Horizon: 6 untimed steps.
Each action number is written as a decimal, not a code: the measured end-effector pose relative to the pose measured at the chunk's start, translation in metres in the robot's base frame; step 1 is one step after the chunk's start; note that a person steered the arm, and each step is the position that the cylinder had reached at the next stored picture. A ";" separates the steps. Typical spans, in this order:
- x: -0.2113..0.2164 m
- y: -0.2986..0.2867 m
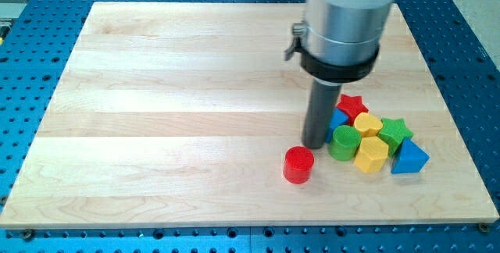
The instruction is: Place the red star below the red circle
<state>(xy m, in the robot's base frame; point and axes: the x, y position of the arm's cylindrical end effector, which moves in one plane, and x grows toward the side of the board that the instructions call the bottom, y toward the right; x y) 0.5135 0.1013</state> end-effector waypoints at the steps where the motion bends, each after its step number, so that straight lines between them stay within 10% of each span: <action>1: 0.007 0.013; 6: 0.081 -0.098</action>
<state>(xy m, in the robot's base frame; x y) 0.5944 0.0034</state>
